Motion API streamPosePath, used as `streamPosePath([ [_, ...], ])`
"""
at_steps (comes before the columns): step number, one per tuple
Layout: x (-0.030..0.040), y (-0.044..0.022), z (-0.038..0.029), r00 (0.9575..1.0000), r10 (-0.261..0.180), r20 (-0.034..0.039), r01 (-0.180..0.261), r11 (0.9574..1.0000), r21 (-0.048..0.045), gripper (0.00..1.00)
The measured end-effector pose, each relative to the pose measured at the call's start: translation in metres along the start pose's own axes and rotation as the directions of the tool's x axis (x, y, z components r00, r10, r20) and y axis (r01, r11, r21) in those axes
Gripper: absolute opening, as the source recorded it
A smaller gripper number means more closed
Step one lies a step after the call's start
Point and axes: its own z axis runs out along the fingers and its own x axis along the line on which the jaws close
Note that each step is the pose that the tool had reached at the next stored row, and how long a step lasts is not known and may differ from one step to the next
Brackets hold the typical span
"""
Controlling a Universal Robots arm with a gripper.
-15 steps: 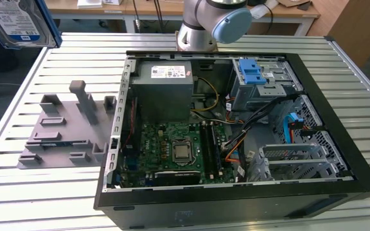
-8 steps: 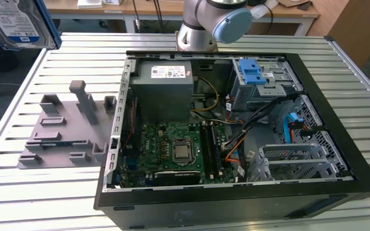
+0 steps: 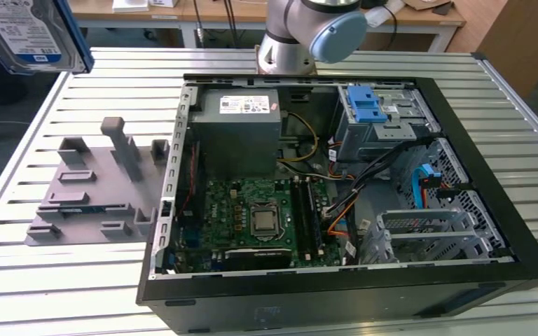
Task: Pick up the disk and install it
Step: 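Pick up the disk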
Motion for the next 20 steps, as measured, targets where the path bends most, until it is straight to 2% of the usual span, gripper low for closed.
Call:
streamPosePath([
  [15, 0.0035, -0.0144, -0.0001, 1.0000, 0.000, 0.0000, 0.000, 1.0000, -0.0002, 0.37],
  [20, 0.0035, -0.0153, 0.0000, 1.0000, 0.000, 0.0000, 0.000, 1.0000, -0.0002, 0.37],
])
